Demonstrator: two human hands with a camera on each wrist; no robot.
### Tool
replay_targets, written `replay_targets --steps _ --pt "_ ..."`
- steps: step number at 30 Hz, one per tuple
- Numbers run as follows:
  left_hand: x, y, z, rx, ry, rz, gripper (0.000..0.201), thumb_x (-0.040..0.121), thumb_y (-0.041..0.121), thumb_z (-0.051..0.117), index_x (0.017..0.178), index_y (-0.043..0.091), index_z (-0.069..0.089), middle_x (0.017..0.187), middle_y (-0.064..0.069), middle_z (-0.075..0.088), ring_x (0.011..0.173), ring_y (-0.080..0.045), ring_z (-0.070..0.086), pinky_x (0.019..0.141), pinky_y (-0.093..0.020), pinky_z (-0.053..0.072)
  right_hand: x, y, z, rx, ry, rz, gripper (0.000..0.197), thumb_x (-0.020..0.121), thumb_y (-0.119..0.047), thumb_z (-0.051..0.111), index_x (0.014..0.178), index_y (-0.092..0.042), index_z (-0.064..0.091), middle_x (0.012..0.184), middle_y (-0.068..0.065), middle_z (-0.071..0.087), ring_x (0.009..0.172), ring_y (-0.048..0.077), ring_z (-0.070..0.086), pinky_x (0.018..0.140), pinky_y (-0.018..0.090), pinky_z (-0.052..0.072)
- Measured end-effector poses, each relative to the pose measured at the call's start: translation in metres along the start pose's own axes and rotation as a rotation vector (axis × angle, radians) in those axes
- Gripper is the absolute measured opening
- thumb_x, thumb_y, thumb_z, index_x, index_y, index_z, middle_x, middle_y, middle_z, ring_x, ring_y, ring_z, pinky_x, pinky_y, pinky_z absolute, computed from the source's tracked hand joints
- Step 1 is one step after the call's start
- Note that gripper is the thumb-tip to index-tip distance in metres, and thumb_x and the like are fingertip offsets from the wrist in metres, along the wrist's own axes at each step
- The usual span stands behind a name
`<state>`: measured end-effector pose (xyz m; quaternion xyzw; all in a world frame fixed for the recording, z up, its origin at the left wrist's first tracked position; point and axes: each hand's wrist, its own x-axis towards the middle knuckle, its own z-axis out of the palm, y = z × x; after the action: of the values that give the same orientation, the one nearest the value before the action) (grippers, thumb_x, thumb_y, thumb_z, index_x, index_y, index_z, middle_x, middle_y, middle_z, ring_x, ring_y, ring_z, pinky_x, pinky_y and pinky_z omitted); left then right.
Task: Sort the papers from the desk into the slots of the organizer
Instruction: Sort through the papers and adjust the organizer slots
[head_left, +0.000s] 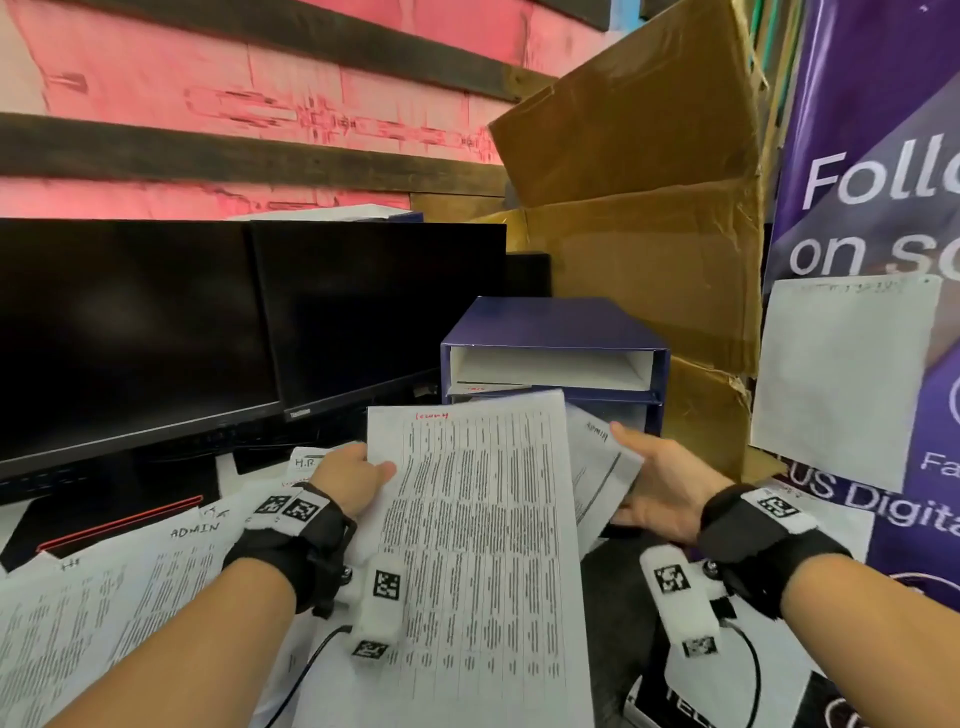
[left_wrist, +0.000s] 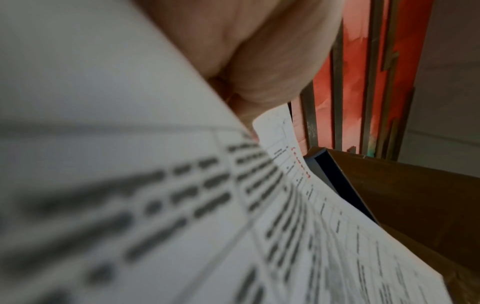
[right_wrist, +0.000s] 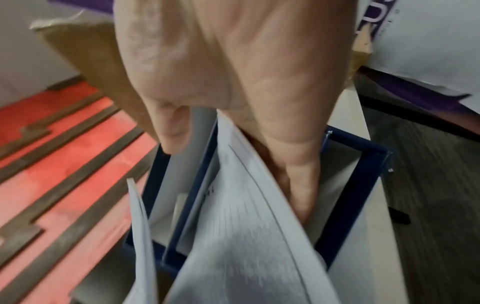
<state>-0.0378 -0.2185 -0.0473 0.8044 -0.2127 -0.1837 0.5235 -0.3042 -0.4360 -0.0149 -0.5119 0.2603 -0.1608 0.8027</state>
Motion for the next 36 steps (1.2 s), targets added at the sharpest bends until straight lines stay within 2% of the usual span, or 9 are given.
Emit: replay_targets --steps 5,11,17,21,23,25,28,31,36 --pt "-0.007 0.015 0.013 -0.176 0.041 -0.034 0.006 0.093 0.016 0.057 0.09 0.016 0.063 0.098 -0.01 0.071 0.094 -0.031 0.067 0.091 -0.052 0.052 0.005 0.011 0.005 -0.096 0.1 -0.009 0.026 0.096 0.008 0.039 0.109 -0.004 0.058 0.114 0.023 0.066 0.106 0.04 0.062 0.084 0.056 0.051" --pt "-0.008 0.001 0.007 -0.11 -0.121 -0.034 0.018 0.088 0.022 0.059 0.105 0.024 0.064 0.106 -0.005 0.073 0.1 -0.029 0.068 0.092 -0.053 0.051 0.045 -0.002 0.0 0.04 0.358 -0.136 0.035 0.098 -0.01 0.047 0.13 0.006 0.048 0.132 0.027 0.055 0.12 0.041 0.055 0.102 0.053 0.045" --pt "0.017 -0.019 0.015 -0.153 -0.088 -0.014 0.019 0.081 0.029 0.058 0.098 0.028 0.067 0.111 -0.001 0.071 0.105 -0.027 0.065 0.096 -0.051 0.048 0.025 0.013 0.018 -0.426 0.152 0.02 0.016 0.095 0.0 0.048 0.106 0.006 0.057 0.095 0.021 0.063 0.075 0.029 0.065 0.063 0.038 0.058" --pt "-0.012 0.014 0.025 -0.166 -0.073 -0.006 0.009 0.092 0.016 0.056 0.092 0.019 0.065 0.105 -0.007 0.071 0.099 -0.027 0.066 0.094 -0.049 0.05 0.033 -0.002 0.007 -0.286 0.401 -0.201 0.017 0.093 0.0 0.054 0.107 0.011 0.057 0.104 0.026 0.066 0.093 0.039 0.066 0.087 0.05 0.054" --pt "-0.016 0.021 0.032 -0.097 -0.059 0.033 0.014 0.095 0.012 0.053 0.099 0.013 0.066 0.108 -0.006 0.069 0.102 -0.027 0.065 0.096 -0.046 0.049 0.031 -0.009 0.009 -0.075 0.353 -0.231 0.018 0.097 -0.006 0.051 0.107 0.008 0.058 0.112 0.027 0.065 0.101 0.041 0.065 0.092 0.052 0.051" --pt "-0.017 0.024 0.037 -0.031 -0.001 0.065 0.021 0.095 0.012 0.053 0.111 0.008 0.066 0.112 -0.007 0.068 0.106 -0.027 0.063 0.099 -0.044 0.048 0.024 -0.007 0.013 -0.094 0.255 -0.147 0.027 0.099 -0.012 0.05 0.118 0.006 0.057 0.109 0.024 0.066 0.091 0.036 0.067 0.079 0.046 0.056" --pt "-0.014 0.021 0.041 -0.052 0.048 0.039 0.023 0.094 0.011 0.054 0.113 0.006 0.065 0.116 -0.009 0.068 0.108 -0.029 0.062 0.1 -0.044 0.047 0.012 0.009 0.015 -0.365 0.188 0.051 0.02 0.097 -0.006 0.051 0.109 0.006 0.06 0.083 0.019 0.071 0.064 0.028 0.07 0.053 0.036 0.057" --pt "-0.016 0.02 0.044 -0.053 0.028 -0.024 0.021 0.095 0.015 0.053 0.11 0.005 0.063 0.115 -0.012 0.067 0.107 -0.031 0.062 0.099 -0.046 0.047 0.013 0.011 0.011 -0.432 0.311 -0.028 0.013 0.093 0.005 0.05 0.101 0.003 0.061 0.087 0.02 0.071 0.075 0.033 0.07 0.068 0.046 0.059" --pt "-0.015 0.019 0.05 -0.083 -0.074 -0.032 0.026 0.095 0.016 0.052 0.117 0.005 0.061 0.114 -0.009 0.067 0.104 -0.029 0.064 0.097 -0.048 0.049 0.026 -0.008 0.009 -0.26 0.469 -0.233 0.024 0.098 -0.012 0.052 0.119 -0.003 0.06 0.093 0.017 0.069 0.088 0.036 0.067 0.083 0.05 0.055"
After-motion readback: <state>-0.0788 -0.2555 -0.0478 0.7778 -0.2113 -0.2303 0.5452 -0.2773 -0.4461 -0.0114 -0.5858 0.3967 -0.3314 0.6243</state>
